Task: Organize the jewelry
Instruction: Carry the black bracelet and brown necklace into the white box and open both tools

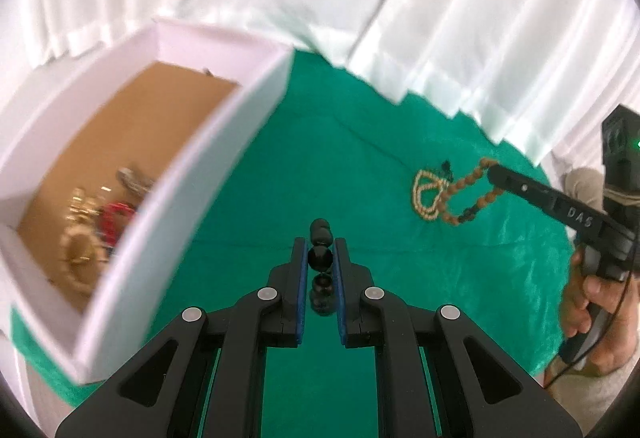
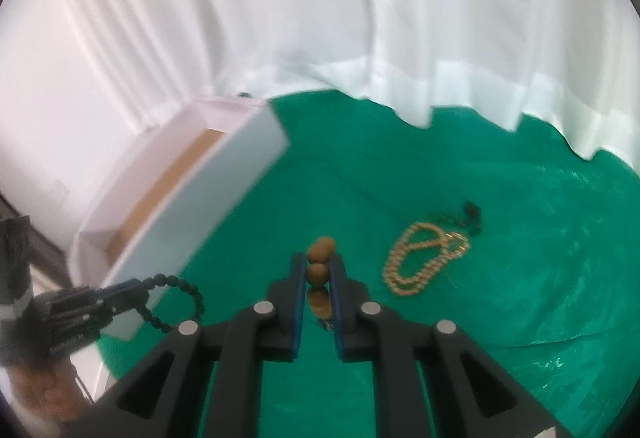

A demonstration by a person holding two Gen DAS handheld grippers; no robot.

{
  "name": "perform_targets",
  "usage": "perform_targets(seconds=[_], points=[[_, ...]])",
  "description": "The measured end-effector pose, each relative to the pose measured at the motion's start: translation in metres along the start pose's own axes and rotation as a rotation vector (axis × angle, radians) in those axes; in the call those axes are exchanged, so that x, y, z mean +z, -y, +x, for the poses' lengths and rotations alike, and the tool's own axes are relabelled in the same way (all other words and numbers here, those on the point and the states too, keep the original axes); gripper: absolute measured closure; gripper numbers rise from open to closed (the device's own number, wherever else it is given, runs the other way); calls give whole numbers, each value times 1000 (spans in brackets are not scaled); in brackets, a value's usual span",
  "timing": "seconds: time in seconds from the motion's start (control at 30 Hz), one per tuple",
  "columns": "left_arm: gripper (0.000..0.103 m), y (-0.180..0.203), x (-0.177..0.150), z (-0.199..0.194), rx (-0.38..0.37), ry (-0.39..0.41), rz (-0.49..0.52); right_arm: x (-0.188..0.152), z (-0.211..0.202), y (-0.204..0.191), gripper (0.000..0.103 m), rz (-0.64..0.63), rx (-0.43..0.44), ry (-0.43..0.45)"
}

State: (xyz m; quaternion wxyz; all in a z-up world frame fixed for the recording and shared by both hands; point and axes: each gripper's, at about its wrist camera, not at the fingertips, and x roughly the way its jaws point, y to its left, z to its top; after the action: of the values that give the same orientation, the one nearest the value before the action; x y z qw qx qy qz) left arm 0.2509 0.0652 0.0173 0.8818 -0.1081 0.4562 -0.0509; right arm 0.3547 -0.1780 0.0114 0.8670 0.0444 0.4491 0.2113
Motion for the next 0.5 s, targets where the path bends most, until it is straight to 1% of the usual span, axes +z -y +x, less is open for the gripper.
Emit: perform_targets(seconds=[0.1, 0.2, 0.27, 0.37, 0.4, 0.47, 0.5], points=[[93, -26, 10, -43, 30, 58, -18, 14, -8, -39, 91, -46, 72, 18], [93, -51, 24, -70, 55, 93, -40, 26, -11, -79, 91, -87, 138, 24], [93, -71, 35, -85, 96, 123, -57, 37, -7, -109, 91, -120, 185, 27], [93, -104, 51, -95, 154, 151, -90, 55, 9, -161, 91, -171, 252, 23], [93, -110, 54, -93, 169, 153, -95, 58, 14, -172, 91, -184, 260, 22], [93, -130, 60, -87, 225, 163, -109, 68, 33, -204, 91, -222, 285, 10], [93, -138, 62, -82, 243, 162, -113, 69, 41, -212, 91, -233, 290, 4]])
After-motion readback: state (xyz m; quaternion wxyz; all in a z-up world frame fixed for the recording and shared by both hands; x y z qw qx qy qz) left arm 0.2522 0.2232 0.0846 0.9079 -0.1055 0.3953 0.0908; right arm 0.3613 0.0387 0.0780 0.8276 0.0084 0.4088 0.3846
